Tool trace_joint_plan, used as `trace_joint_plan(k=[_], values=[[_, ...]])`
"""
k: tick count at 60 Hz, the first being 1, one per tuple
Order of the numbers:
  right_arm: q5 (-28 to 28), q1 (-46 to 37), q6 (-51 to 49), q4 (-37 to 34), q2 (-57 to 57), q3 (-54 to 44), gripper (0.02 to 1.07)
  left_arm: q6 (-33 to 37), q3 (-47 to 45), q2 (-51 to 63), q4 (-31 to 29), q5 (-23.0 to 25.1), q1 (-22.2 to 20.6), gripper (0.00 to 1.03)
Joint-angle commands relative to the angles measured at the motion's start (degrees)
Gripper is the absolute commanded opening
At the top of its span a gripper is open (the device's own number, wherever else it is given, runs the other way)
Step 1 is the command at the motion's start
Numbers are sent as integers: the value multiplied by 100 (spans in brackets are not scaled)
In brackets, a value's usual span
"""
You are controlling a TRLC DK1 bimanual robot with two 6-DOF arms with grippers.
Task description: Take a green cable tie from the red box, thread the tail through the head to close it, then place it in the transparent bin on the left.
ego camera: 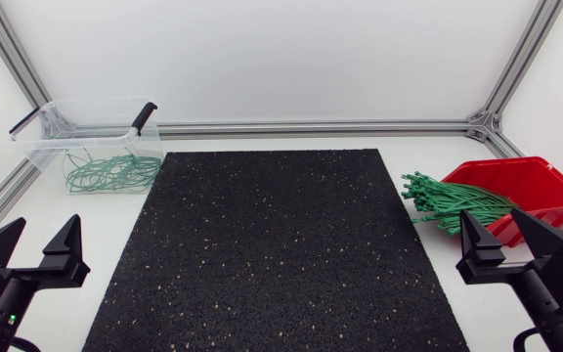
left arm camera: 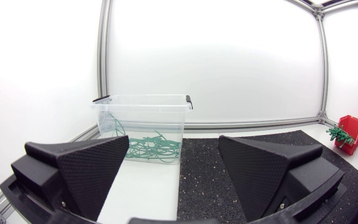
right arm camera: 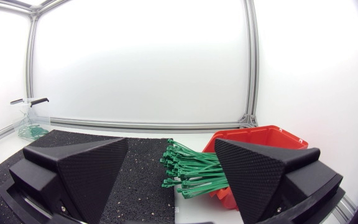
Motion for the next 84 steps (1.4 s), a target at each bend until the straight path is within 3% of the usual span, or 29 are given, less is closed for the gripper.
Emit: trace_joint_plan(k=[1, 27, 55, 84], values=[[-8, 49, 102, -30, -67, -128, 104, -87, -244, -39, -36, -10, -3, 100], [-52, 49, 102, -3, -67, -58, 104, -87, -244, -39, -27, -10, -3, 100], [-96, 49, 94, -575, 21, 1173, 104, -87, -244, -39, -27, -10, -3, 100], [-87, -12, 94, -1313, 1840, 3027, 104, -87, -244, -39, -36, -10, 15, 100]])
